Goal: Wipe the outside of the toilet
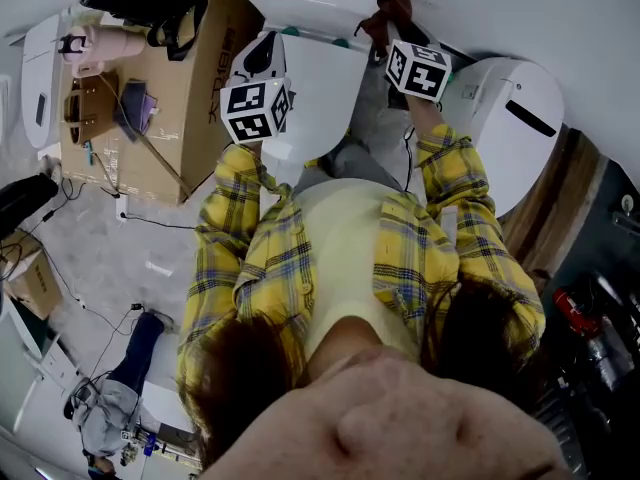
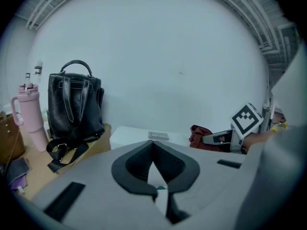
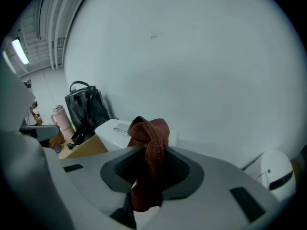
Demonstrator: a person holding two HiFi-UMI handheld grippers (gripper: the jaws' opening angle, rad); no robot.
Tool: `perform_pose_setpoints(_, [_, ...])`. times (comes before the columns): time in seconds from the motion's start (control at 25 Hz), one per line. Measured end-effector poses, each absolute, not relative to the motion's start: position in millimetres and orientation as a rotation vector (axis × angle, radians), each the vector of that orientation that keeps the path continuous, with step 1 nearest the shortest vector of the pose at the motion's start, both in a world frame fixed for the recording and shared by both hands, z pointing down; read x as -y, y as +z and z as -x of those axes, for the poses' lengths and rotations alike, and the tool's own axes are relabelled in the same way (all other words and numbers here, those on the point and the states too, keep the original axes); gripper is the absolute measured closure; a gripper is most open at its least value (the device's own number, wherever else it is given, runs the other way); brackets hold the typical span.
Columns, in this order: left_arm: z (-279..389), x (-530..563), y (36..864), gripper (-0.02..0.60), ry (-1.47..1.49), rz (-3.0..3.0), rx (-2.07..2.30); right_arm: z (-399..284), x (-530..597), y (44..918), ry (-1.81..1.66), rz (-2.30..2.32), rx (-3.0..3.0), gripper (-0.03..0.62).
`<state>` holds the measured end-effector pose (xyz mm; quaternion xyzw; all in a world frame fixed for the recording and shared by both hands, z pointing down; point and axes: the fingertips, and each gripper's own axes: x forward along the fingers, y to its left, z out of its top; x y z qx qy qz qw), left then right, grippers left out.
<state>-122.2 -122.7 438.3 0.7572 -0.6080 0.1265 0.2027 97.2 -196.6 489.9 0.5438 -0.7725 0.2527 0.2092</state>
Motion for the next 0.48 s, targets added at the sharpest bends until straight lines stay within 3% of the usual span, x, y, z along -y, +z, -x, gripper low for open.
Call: perform_pose_setpoints(0.48, [186,98,450,0.58,0.349,-1.925,1.867,28,160,481,0.641,-1.123,2.406,0.47])
